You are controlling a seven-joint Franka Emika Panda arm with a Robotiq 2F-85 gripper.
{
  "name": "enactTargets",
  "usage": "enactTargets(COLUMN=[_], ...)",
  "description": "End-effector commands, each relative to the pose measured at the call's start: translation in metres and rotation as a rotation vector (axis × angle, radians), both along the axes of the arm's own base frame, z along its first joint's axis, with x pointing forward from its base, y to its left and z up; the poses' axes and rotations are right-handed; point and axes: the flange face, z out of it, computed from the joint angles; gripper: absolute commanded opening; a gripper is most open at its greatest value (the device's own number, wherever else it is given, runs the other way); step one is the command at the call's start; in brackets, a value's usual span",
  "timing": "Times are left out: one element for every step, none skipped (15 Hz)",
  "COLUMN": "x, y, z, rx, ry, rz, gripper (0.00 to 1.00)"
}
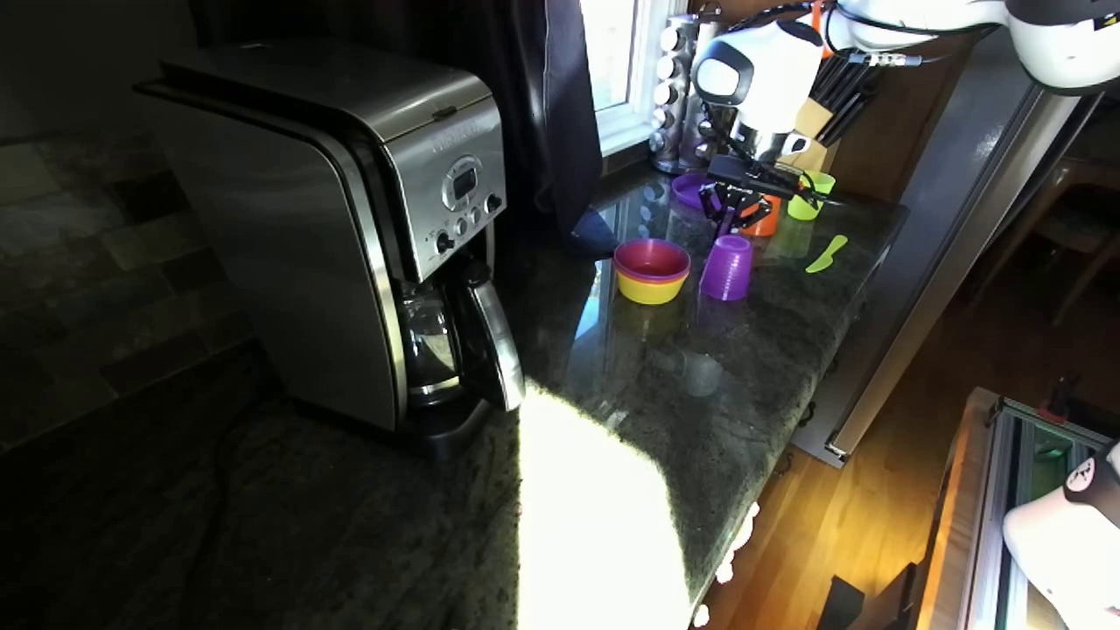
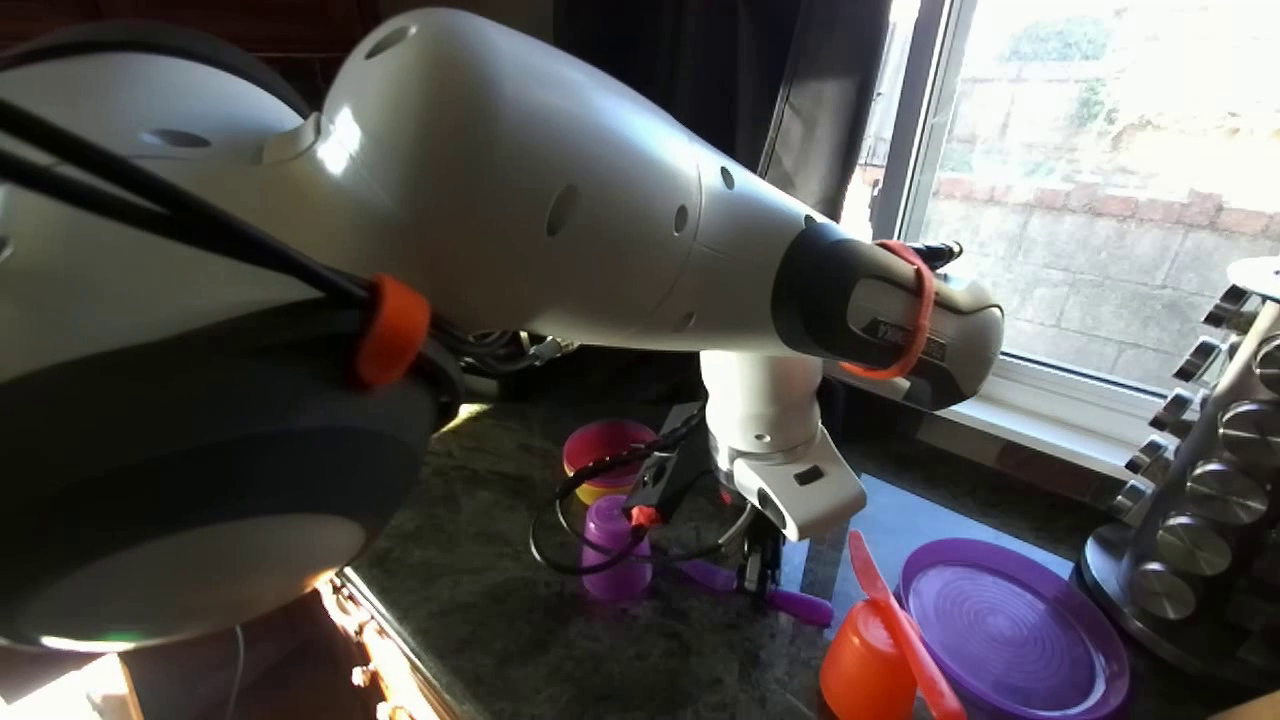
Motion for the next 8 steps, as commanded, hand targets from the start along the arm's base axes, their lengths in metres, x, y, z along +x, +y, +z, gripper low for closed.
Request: enactTargets(x=[0.005,0.006,0.006,0.005,0.004,0.002,0.002,0.0], y=[-0.003,-0.004,-0.004,-0.003,-0.003,-0.001,0.002,0.005], z=[-0.003,0.0,0.003,0.007,0.012,0.017,0.023,0.029], rx=[0.024,0.023,0.019,0.016,0.013,0.009,0.006,0.004], ry=[-0.008,-0.012,-0.018,-0.023,-0.028,-0.036,-0.044,-0.049], rz=[-0.012,-0.012,-0.012,-0.006,-0.002,0.007,0.014,0.029], gripper=[0.01,0.0,0.01,0.02,0.01,0.01,0.0,0.0])
